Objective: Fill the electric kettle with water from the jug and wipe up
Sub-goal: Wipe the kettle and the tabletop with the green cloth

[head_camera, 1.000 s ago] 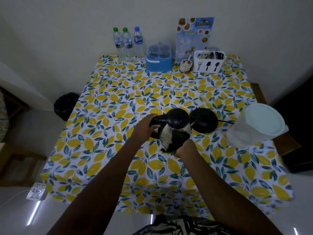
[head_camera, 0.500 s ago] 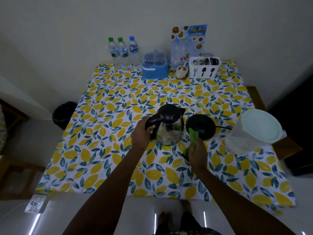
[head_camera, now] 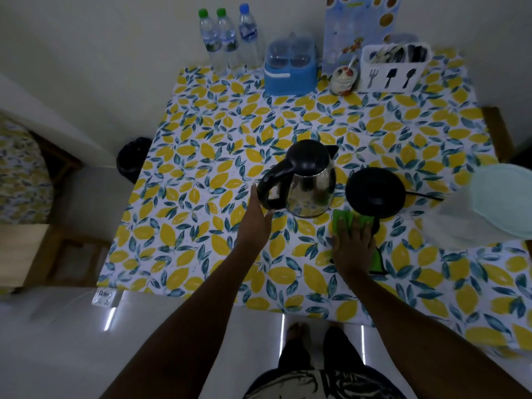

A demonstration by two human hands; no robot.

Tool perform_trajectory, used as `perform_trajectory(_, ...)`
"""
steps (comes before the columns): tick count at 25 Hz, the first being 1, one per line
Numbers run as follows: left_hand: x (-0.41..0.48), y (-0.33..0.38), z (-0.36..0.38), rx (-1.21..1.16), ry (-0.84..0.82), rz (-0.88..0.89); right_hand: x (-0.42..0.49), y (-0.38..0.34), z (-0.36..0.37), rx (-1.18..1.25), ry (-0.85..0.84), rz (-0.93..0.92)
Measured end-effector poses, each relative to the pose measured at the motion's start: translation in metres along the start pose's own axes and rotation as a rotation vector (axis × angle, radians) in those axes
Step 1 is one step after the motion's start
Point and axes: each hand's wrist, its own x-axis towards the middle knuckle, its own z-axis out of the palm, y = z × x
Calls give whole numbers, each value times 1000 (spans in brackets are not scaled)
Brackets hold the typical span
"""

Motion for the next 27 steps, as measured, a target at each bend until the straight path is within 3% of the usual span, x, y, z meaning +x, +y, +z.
perform_trajectory(3, -20, -42, 18, 398, -310, -69, -8, -15, 8, 15, 15, -51)
perform_trajectory(6, -44, -72, 27, 581, -411, -72, -30, -42, 29, -66, -17, -352)
perform_trajectory(8, -44, -80, 27, 573, -443, -68, -20, -65, 29, -99, -52, -457)
perform_trajectory(12, -36, -80, 17, 518, -539, -59, -14, -80, 25, -116, -82, -400)
perform_trajectory(15, -39, -82, 17, 514, -548, -36, -62, -38, 36, -167, -79, -705)
perform_trajectory(17, -38, -83, 18, 491, -536, -44, -44, -28, 32, -208, -103, -810)
perform_trajectory(21, -37, -85, 18, 474, -541, -44, -5, -90, 19, -123, -97, -368)
perform_trajectory(22, -37, -85, 17, 475, -545, -38, -17, -90, 25, -129, -102, -388)
perform_trajectory(25, -37, -85, 15, 476, -542, -34, -75, -40, 39, -210, -93, -678)
perform_trajectory(27, -37, -86, 16, 486, -538, -29, -72, -22, 32, -201, -69, -721)
